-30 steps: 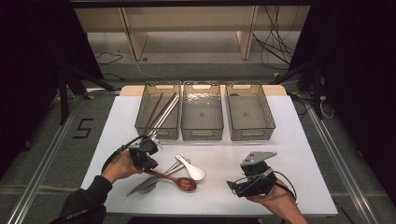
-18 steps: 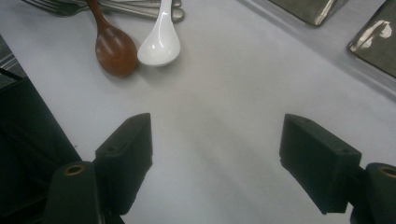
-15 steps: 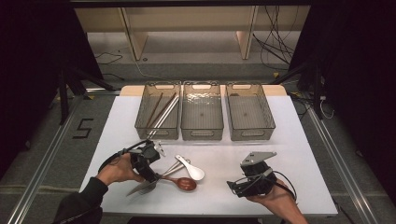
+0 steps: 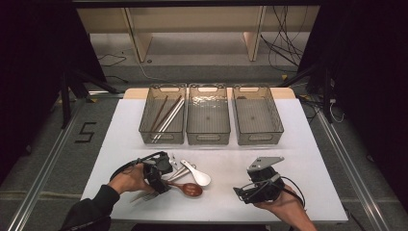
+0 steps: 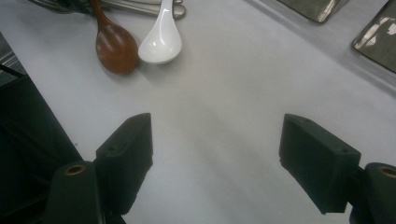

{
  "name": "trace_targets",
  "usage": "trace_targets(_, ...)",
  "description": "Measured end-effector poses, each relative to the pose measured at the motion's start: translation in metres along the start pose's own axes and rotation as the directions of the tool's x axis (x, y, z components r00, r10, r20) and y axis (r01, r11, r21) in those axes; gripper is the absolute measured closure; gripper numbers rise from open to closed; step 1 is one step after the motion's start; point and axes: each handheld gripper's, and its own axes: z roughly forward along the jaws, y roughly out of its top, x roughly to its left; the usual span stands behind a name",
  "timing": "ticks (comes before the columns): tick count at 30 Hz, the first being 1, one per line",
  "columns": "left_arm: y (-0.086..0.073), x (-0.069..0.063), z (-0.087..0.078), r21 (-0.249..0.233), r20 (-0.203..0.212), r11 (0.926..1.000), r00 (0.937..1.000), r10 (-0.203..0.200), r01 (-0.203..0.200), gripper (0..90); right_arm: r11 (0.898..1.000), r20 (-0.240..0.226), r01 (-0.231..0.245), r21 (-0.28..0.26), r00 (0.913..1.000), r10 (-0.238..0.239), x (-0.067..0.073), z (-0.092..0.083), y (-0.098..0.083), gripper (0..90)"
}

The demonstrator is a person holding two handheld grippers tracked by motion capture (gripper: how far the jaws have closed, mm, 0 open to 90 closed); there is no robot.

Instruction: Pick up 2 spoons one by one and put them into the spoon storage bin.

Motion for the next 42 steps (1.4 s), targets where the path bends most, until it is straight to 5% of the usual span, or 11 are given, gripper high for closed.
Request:
trace_targets(14,0.008,-0.006,0.003,-0.007,-0.01,0.9988,0.9988,0.048,-0.048,55.9,1.0,0.001,0.005,0.001,1.0,-0.005,0.0,0.0,0.0,27.0)
trace_targets(30,0.006,-0.003,-0.001,-0.039,-0.008,0.9986,0.9993,0.036,-0.036,74.3,1.0,0.0,0.006,0.004,1.0,-0.006,0.0,0.001,0.0,27.1)
trace_targets(42,0.004,-0.004,-0.007,-0.057,-0.01,0.9954,0.997,0.076,-0.077,78.4,1.0,-0.002,0.006,0.005,1.0,-0.006,0.0,0.0,0.0,27.1)
